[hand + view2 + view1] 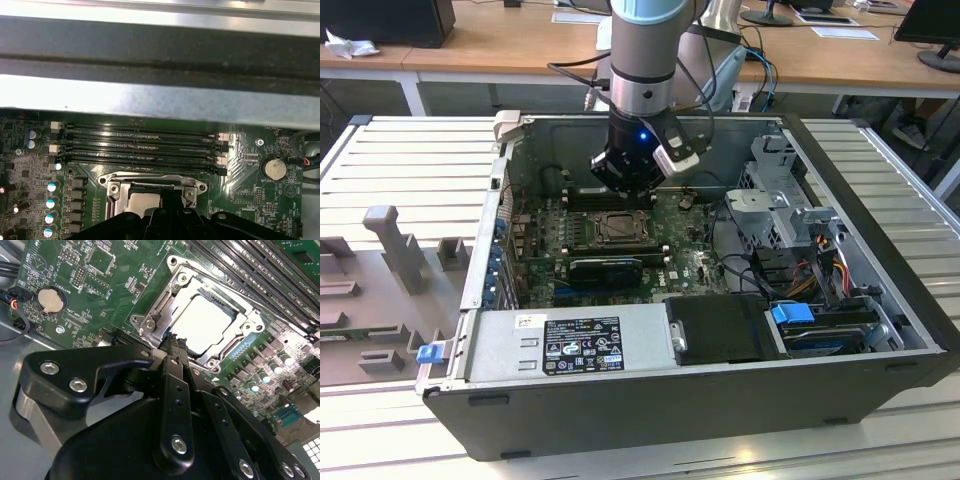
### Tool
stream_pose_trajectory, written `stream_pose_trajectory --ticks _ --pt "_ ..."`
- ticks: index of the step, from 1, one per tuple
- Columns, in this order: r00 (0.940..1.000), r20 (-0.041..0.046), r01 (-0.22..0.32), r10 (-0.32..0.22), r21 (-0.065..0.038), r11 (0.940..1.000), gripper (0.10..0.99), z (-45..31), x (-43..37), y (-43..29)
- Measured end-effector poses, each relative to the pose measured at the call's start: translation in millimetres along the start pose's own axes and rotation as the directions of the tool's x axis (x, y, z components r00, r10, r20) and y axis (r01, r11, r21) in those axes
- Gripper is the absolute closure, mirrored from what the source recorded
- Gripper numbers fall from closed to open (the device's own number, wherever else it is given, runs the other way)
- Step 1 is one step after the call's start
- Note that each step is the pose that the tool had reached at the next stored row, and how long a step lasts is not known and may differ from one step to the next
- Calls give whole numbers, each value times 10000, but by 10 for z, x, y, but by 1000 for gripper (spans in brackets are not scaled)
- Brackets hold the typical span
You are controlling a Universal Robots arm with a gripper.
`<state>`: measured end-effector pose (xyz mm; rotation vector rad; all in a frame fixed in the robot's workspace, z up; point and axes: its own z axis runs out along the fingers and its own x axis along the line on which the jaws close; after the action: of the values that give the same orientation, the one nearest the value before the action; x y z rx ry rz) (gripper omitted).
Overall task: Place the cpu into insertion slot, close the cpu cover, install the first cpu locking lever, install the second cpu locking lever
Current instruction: 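Install the second cpu locking lever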
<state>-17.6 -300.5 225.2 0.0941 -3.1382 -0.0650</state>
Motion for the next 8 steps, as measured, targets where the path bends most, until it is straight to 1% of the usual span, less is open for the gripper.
stream_pose_trajectory --ticks 6,8 --pt "10000 0 0 0 0 10000 980 -1 1 -26" --pt "10000 0 -1 1 -1 10000 980 -1 2 -45"
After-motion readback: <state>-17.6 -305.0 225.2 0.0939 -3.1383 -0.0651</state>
